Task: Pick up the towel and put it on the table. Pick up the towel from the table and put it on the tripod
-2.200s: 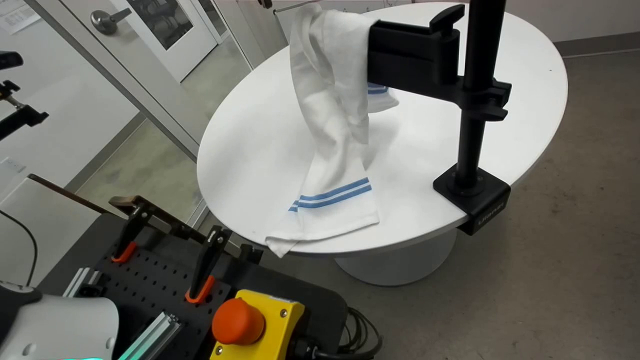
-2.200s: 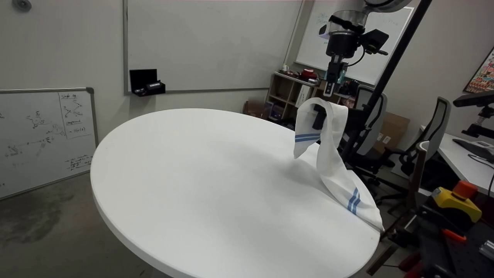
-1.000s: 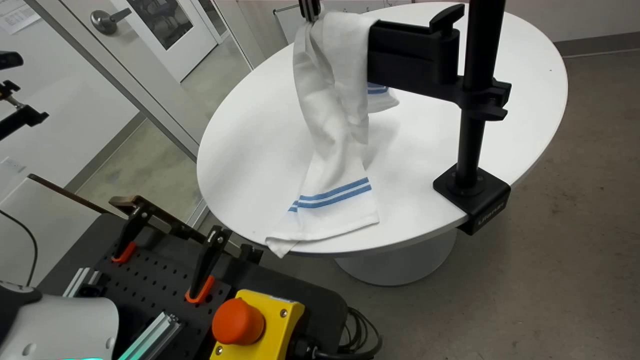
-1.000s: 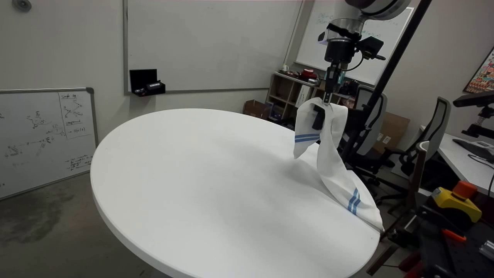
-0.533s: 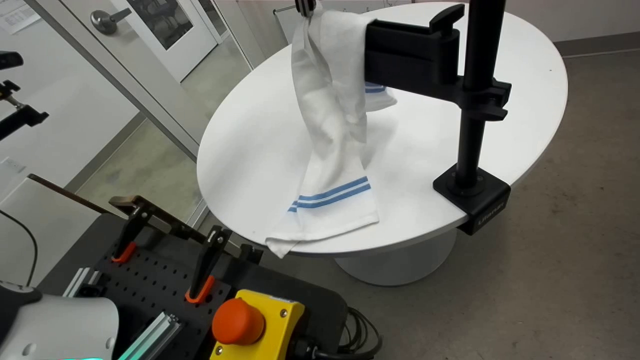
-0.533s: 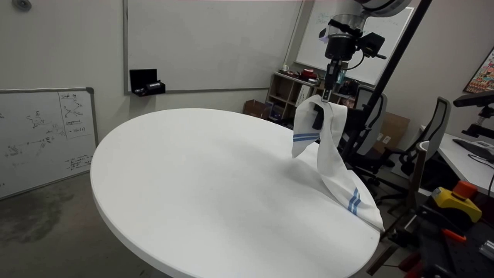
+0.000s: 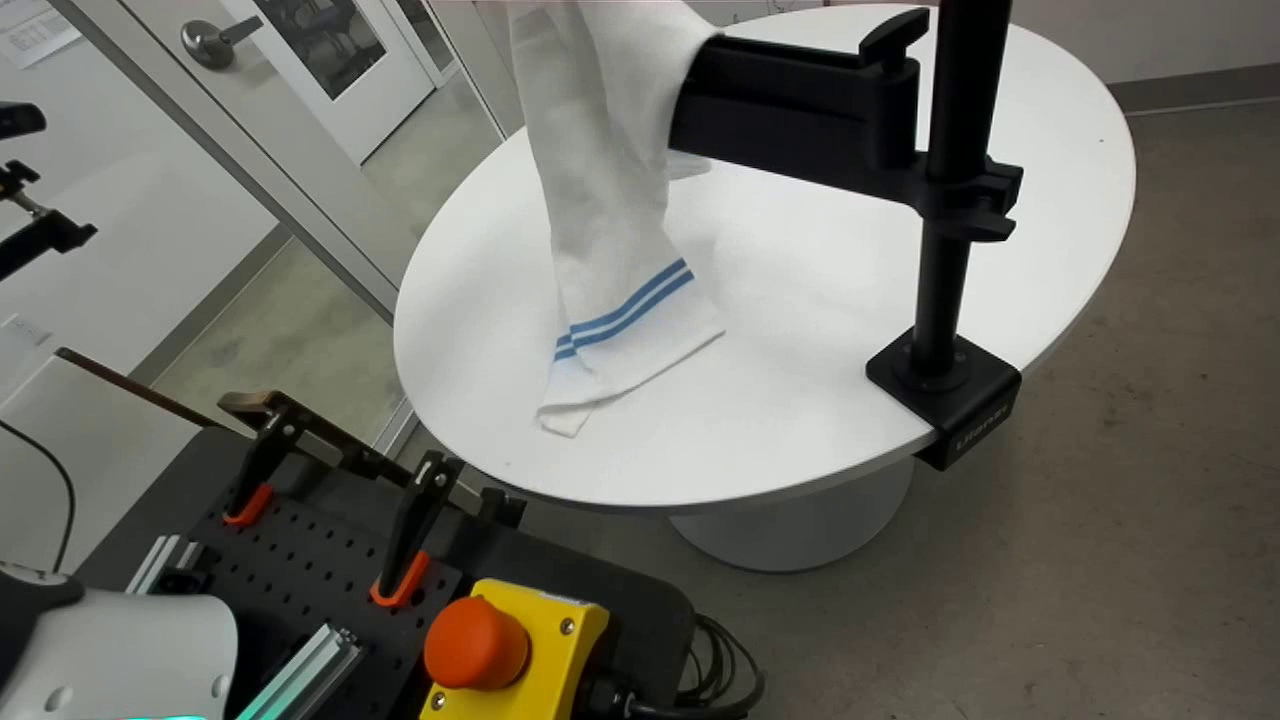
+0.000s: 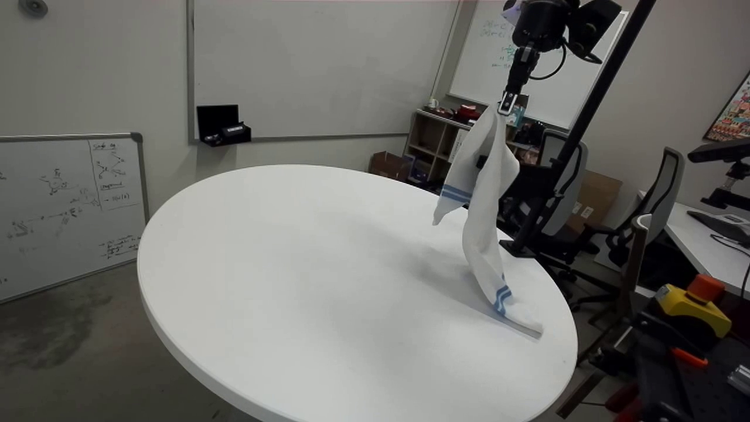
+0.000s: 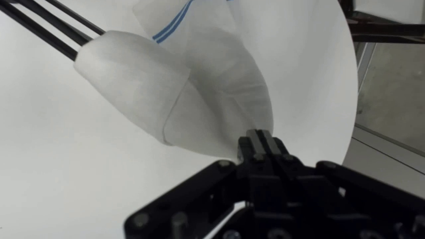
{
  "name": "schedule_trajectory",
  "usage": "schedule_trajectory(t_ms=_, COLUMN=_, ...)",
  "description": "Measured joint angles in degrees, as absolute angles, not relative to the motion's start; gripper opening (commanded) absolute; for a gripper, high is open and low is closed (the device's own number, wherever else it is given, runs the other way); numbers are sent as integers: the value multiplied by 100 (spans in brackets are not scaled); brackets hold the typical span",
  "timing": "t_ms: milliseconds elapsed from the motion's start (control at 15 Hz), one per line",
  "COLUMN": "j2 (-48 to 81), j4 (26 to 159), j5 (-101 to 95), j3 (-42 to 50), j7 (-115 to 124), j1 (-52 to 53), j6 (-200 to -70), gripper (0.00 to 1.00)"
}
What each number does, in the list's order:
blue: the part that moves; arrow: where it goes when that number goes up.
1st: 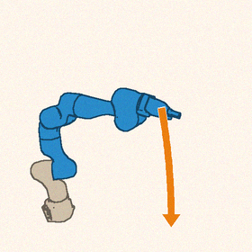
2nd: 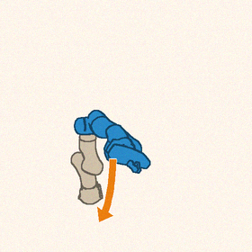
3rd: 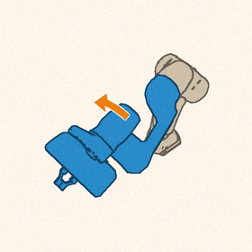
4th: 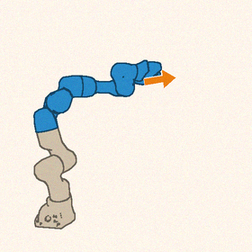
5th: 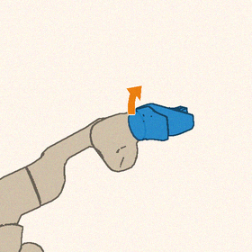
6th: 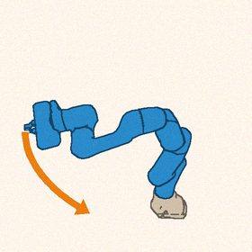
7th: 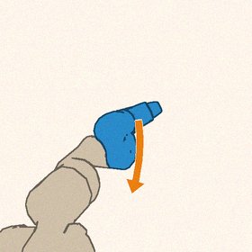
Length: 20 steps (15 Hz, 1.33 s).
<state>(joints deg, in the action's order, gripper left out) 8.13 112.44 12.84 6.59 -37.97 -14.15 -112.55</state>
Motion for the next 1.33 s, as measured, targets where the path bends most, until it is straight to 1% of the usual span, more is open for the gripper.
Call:
schedule_trajectory(t_ms=533, j2=1, j4=11791, j5=1425, j3=659, j7=-4529, j1=-1212, j6=-10653, gripper=0)
schedule_trajectory(t_ms=1067, j2=-781, j4=12737, j5=1384, j3=658, j7=-4944, j1=-796, j6=-10487, gripper=0)
schedule_trajectory(t_ms=1333, j2=-840, j4=13017, j5=1241, j3=667, j7=-4944, j1=-731, j6=-10537, gripper=0)
